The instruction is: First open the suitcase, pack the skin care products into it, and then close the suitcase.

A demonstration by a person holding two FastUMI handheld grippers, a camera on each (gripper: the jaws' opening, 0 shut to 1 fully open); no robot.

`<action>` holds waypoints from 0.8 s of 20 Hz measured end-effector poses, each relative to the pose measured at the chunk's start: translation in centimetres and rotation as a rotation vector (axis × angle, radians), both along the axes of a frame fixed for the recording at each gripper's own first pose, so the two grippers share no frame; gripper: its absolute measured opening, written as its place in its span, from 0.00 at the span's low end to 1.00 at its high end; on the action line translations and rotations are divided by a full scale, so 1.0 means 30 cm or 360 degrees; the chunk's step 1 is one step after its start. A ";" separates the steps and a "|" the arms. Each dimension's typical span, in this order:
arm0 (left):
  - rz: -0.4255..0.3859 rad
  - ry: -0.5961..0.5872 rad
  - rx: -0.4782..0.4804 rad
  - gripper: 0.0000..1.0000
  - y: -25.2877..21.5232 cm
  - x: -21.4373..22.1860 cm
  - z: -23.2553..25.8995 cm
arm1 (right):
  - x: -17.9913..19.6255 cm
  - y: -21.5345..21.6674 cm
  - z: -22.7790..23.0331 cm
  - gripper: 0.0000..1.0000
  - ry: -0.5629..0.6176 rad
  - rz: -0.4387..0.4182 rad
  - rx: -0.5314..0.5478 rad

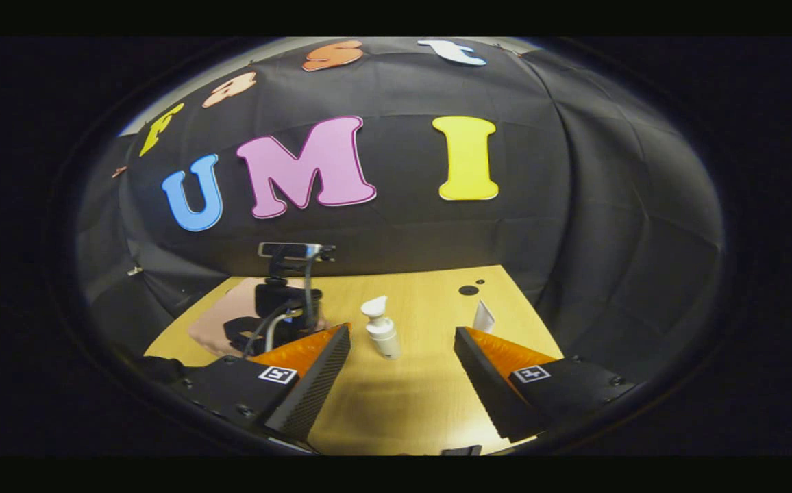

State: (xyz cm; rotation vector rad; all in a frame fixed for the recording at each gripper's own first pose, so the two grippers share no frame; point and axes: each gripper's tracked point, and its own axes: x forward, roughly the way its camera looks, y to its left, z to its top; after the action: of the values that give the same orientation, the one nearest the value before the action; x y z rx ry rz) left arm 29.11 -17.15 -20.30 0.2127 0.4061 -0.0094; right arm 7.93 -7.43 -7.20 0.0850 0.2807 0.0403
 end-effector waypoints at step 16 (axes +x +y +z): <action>0.0089 0.0030 -0.0299 0.12 0.056 -0.019 0.213 | 0.024 -0.025 0.034 0.98 -0.0010 0.0001 0.0011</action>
State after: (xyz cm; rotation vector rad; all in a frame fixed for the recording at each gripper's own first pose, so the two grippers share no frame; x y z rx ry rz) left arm 28.55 -15.48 -13.91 0.0158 0.4269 0.0052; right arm 8.65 -8.19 -6.19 0.0919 0.2744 0.0423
